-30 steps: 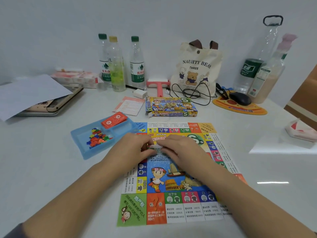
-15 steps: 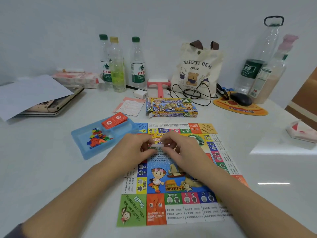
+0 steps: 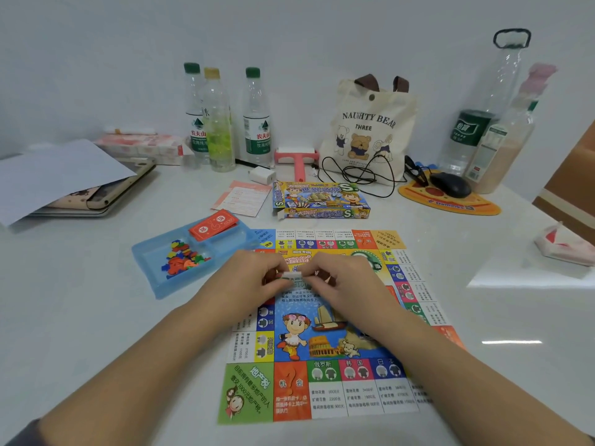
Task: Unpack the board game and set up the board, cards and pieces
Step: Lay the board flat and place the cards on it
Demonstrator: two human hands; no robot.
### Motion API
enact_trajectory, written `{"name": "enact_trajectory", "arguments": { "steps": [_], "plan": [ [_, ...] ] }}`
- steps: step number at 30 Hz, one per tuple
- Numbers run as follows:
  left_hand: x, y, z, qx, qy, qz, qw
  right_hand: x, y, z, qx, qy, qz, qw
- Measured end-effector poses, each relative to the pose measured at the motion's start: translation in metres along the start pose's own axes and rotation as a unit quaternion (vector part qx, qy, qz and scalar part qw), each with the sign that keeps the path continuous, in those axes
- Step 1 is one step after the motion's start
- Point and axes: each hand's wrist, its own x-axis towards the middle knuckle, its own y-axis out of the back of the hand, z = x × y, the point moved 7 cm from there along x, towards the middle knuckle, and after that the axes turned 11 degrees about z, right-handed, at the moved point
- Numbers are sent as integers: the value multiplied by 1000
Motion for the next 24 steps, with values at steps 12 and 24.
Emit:
{"name": "enact_trajectory", "arguments": {
  "steps": [12, 24],
  "plan": [
    [1, 0, 2, 29, -19, 1, 999, 1, 1, 0, 20, -8, 7, 1000],
    [-1, 0, 4, 9, -18, -15, 1000, 0, -3, 6, 39, -27, -1, 999]
  ]
}}
